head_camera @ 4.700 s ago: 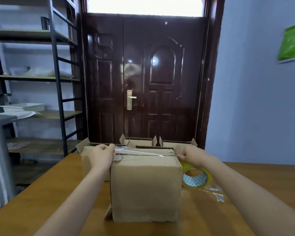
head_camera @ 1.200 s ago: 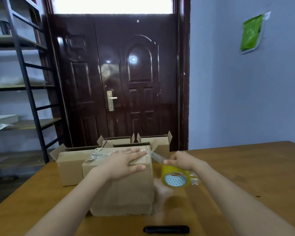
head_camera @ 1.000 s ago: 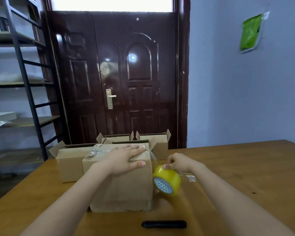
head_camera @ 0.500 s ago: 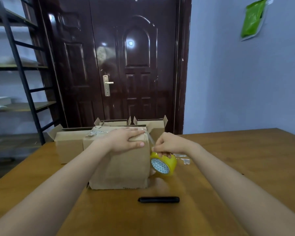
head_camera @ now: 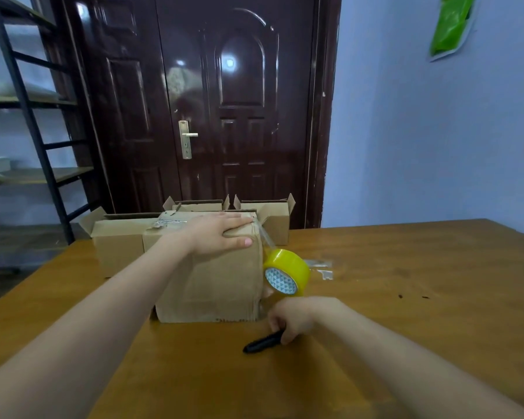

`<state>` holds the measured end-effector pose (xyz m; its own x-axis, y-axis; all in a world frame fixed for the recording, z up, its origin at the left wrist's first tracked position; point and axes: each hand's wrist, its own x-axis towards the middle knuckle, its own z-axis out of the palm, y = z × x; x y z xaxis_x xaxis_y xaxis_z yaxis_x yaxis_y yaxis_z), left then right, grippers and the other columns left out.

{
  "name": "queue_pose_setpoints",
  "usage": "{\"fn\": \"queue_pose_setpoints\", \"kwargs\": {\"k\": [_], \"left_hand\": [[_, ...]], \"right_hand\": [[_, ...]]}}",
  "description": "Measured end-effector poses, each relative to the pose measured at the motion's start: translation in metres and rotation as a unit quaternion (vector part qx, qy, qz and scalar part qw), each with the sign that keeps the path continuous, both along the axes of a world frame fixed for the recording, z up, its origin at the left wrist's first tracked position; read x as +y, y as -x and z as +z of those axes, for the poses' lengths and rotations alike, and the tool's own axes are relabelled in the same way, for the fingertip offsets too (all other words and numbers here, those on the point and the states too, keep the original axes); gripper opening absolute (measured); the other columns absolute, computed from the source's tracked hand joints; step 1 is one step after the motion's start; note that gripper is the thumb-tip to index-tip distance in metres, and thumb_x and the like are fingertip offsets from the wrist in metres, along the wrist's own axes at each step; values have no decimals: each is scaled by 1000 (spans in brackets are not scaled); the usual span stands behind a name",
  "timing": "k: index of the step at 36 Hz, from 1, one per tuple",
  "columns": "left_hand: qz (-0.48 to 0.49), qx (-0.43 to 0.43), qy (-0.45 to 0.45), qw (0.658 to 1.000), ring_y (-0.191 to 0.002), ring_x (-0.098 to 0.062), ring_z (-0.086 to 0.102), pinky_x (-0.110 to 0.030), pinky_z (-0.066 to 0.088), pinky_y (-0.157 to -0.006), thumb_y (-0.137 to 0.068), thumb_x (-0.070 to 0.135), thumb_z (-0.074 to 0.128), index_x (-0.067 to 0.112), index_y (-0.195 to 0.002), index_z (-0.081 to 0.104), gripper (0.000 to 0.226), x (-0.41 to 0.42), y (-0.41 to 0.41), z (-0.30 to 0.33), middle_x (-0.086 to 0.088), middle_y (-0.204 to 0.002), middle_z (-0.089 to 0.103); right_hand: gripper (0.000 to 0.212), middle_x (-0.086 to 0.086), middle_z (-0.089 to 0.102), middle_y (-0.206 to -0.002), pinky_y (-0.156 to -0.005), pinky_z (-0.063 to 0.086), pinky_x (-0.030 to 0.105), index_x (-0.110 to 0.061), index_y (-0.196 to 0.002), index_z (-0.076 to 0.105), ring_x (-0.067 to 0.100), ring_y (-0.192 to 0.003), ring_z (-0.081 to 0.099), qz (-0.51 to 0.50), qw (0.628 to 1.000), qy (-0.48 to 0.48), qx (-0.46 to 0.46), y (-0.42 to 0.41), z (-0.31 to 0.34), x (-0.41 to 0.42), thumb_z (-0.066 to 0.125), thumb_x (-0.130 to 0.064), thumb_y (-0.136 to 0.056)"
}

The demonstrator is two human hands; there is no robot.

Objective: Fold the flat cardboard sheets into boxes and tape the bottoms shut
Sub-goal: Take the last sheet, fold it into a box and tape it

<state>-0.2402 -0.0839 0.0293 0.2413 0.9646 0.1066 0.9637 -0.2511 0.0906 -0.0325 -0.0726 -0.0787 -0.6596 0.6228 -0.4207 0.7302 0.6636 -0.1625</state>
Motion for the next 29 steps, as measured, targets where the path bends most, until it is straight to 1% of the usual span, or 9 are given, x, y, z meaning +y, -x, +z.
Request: {"fn": "queue_pose_setpoints", "kwargs": {"k": [3, 5, 8, 11, 15, 19, 22, 25, 29], "left_hand": [[-1, -3, 0, 1000, -143, -13, 23, -32, 19, -116, -89, 62, 42, 42, -147, 25, 64, 0, 0, 0, 12, -155, 25], [-2, -5, -2, 1000, -143, -13, 23, -32, 19, -116, -88, 63, 43, 42, -146, 26, 64, 1, 1, 0, 13, -155, 25], [-6, -9, -9, 1000, -143, -12, 23, -32, 20, -115, -86, 66, 42, 43, -146, 27, 66, 4, 4, -3, 15, -154, 26], [-6, -9, -12, 1000, -142, -12, 26, -32, 22, -115, -78, 78, 35, 42, -145, 28, 76, 5, 5, -5, 16, -153, 28], [-1, -4, -12, 1000, -141, -13, 27, -34, 24, -115, -84, 72, 38, 44, -145, 26, 69, 7, 6, -6, 15, -154, 28], [2, -7, 4, 1000, -142, -14, 27, -34, 25, -115, -76, 82, 29, 46, -145, 24, 79, 6, 6, -3, 15, -154, 26], [8, -5, -4, 1000, -139, -15, 30, -32, 27, -110, -89, 66, 38, 43, -146, 25, 63, 4, 3, -3, 13, -153, 28], [11, -3, 3, 1000, -134, -18, 37, -32, 31, -105, -90, 63, 40, 43, -145, 27, 61, 3, -1, 0, 9, -148, 33], [15, 16, 13, 1000, -128, -23, 39, -35, 36, -100, -88, 62, 45, 45, -144, 24, 62, 5, -8, 4, 1, -134, 38]], "right_hand": [[11, 10, 64, -96, -64, 49, 25, -11, -97, 53, 13, -70, 59, -42, 989, 101, 97, -6, 12, 3, 61, -12, -90], [14, 3, 63, -80, -61, 52, 25, -16, -89, 48, 10, -61, 60, -56, 962, 189, 190, -12, 23, 6, 59, -8, -92], [16, -4, 59, -69, -56, 45, 23, -17, -93, 47, 10, -56, 54, -70, 915, 223, 328, -21, 35, 13, 58, -6, -92], [16, -3, 57, -68, -56, 41, 21, -13, -108, 48, 9, -54, 48, -103, 860, 260, 428, -28, 46, 21, 50, -4, -96], [34, -1, 53, -76, -64, 44, 21, 3, -132, 44, 7, -64, 50, -103, 853, 310, 408, -34, 53, 26, 40, -1, -99], [38, 0, 54, -81, -64, 46, 20, 6, -131, 45, 8, -70, 53, -77, 840, 363, 395, -44, 59, 27, 36, 8, -94], [27, 2, 52, -76, -56, 44, 18, -2, -113, 57, 9, -62, 50, -103, 821, 324, 459, -53, 62, 31, 39, 5, -95], [18, 3, 50, -69, -46, 36, 19, -3, -97, 60, 10, -50, 43, -170, 783, 273, 533, -59, 61, 36, 42, -4, -99], [28, 0, 48, -57, -43, 29, 21, -6, -80, 60, 9, -42, 36, -231, 835, 123, 483, -56, 60, 33, 47, -21, -100]]}}
